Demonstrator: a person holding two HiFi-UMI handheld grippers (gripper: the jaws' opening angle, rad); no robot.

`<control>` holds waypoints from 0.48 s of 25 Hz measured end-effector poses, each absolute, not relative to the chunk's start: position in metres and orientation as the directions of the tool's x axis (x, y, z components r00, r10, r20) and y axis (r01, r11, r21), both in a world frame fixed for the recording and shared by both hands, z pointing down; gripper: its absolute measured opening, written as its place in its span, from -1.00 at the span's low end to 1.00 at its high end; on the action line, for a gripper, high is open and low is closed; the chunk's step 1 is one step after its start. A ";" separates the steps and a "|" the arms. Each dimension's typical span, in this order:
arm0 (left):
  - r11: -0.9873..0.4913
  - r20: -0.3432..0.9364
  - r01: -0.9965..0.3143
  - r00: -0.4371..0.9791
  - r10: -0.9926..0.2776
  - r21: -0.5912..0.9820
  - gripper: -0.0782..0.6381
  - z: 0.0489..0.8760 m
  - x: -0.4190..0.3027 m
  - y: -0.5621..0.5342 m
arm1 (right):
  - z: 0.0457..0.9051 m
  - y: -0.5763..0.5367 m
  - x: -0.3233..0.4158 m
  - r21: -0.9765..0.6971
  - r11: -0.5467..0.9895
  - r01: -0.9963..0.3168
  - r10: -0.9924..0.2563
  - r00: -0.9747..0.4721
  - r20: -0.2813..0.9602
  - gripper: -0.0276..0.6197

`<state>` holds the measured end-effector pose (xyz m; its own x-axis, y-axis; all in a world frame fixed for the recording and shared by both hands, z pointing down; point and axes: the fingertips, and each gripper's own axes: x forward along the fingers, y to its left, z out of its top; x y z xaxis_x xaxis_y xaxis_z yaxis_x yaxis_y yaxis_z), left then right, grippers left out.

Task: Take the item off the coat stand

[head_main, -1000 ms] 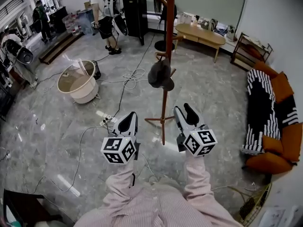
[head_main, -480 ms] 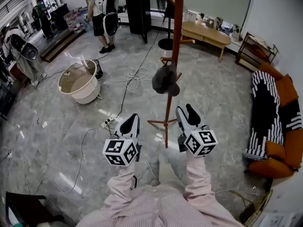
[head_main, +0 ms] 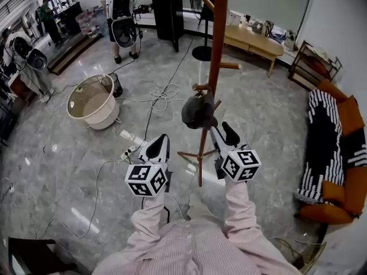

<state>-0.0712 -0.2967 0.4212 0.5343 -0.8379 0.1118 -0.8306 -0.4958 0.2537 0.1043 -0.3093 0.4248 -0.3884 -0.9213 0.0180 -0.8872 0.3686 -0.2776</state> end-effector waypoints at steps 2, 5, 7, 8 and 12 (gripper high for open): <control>-0.486 0.120 -0.835 0.526 -0.842 0.257 -0.78 0.421 -0.066 -0.311 | 0.426 -0.326 0.108 -0.276 0.375 -0.885 -0.916 -0.399 0.035 -0.37; -0.470 0.133 -0.844 0.513 -0.848 0.260 -0.78 0.422 -0.062 -0.331 | 0.430 -0.350 0.111 -0.269 0.389 -0.881 -0.906 -0.418 0.060 -0.37; -0.459 0.140 -0.849 0.504 -0.852 0.262 -0.78 0.424 -0.060 -0.344 | 0.433 -0.366 0.110 -0.262 0.400 -0.878 -0.899 -0.432 0.077 -0.37; -0.453 0.143 -0.852 0.499 -0.855 0.264 -0.78 0.425 -0.060 -0.350 | 0.434 -0.373 0.110 -0.256 0.405 -0.878 -0.895 -0.438 0.086 -0.37; -0.436 0.158 -0.860 0.485 -0.860 0.267 -0.78 0.432 -0.057 -0.369 | 0.445 -0.395 0.106 -0.226 0.419 -0.880 -0.882 -0.453 0.128 -0.31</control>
